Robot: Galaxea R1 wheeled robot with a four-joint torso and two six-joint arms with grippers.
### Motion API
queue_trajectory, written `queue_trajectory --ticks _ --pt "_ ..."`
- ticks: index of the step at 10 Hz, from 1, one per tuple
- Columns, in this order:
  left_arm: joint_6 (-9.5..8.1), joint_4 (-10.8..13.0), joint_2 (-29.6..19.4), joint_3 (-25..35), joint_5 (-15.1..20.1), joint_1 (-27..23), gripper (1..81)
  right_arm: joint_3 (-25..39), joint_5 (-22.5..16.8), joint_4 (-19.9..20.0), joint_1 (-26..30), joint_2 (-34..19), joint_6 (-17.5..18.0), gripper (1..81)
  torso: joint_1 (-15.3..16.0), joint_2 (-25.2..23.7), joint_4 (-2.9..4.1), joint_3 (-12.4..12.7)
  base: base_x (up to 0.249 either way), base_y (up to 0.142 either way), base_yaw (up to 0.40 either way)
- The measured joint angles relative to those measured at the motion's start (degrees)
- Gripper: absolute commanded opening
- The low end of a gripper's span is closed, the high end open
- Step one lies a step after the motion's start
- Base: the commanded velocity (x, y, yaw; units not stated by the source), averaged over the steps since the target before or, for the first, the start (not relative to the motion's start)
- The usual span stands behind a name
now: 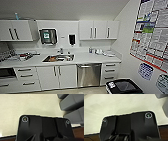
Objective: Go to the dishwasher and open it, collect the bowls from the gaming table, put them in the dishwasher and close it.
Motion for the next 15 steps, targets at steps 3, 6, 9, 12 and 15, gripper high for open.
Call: queue_trajectory --ticks 3,6,9,12,15 --pt "0.00 0.00 -0.22 -0.05 -0.02 -0.11 81.1 0.00 -0.10 0.00 -0.02 0.17 0.00 81.1 0.00 0.00 0.00 0.00 0.099 0.040 0.000" --pt "0.00 0.00 0.06 -0.02 -0.04 -0.09 81.1 0.00 -0.13 0.00 -0.02 -0.02 0.00 81.1 -0.02 0.00 0.00 0.00 0.091 0.068 0.000" --pt "0.00 0.00 0.04 -0.02 -0.02 -0.11 81.1 0.00 -0.60 0.00 0.44 0.02 0.00 81.1 0.00 0.00 0.00 0.00 0.082 0.077 0.000" --pt "0.00 0.00 0.04 -0.02 -0.06 -0.13 81.1 0.00 -0.74 0.00 0.39 -0.06 0.00 81.1 0.00 0.00 0.00 0.00 0.069 0.079 0.000" --pt "0.00 0.00 -0.02 -0.02 -0.09 -0.17 81.1 0.00 -0.74 0.00 0.41 -0.05 0.00 81.1 0.00 0.00 0.00 0.00 0.069 0.083 0.000"
